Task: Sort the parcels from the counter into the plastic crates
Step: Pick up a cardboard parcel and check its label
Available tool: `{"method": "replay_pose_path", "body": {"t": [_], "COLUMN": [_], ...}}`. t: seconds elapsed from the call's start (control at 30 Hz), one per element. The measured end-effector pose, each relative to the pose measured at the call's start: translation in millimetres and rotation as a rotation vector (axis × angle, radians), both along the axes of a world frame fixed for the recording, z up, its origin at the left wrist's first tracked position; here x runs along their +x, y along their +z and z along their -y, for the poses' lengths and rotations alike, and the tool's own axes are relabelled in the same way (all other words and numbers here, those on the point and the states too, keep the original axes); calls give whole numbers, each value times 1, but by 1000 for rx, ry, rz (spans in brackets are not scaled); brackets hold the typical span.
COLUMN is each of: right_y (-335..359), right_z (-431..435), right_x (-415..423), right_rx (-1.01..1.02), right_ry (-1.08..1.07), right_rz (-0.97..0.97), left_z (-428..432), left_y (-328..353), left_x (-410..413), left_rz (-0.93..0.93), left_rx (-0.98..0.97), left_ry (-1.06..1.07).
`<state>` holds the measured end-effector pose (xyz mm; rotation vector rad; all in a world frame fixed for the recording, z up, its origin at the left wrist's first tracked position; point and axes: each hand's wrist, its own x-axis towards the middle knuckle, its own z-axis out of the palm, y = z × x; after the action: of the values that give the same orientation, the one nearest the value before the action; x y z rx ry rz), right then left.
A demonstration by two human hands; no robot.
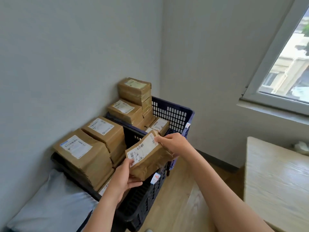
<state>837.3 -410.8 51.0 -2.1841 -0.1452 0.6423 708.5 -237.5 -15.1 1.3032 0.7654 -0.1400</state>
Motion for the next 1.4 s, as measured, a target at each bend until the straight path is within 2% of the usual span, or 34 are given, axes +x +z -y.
{"method": "replay_pose_path", "body": {"t": [0.13,0.33,0.57,0.73,0.93,1.07,1.2,1.4], "right_y": [-24,-104,-165,-180,-196,-199,-193,-188], "right_z": [-53,-121,-154,-159,-135,-122,-128,-136], "right_x": [51,84,92,93,95,98,107,122], "right_rx": [-193,-272,-403,-405,-437,-526,-578,-564], "right_ry": [160,303,369,564,857,1022,1112,1159], "right_rz": [-13,53,199,308,665,605,544,439], "left_z": [-39,-90,-100,-96,-86,-76,-76,-70], "left_y": [-26,-72,-120,-134,-141,-144,-141,-141], "left_x": [42,76,96,103,105,106,110,111], "left_rz": [-167,-404,-412,-422,-446,-493,-520,-515], "left_rx": [100,140,270,332,483,524,345,222], "left_ry": [-73,-181,-261,-142,-71,-38,42,137]}}
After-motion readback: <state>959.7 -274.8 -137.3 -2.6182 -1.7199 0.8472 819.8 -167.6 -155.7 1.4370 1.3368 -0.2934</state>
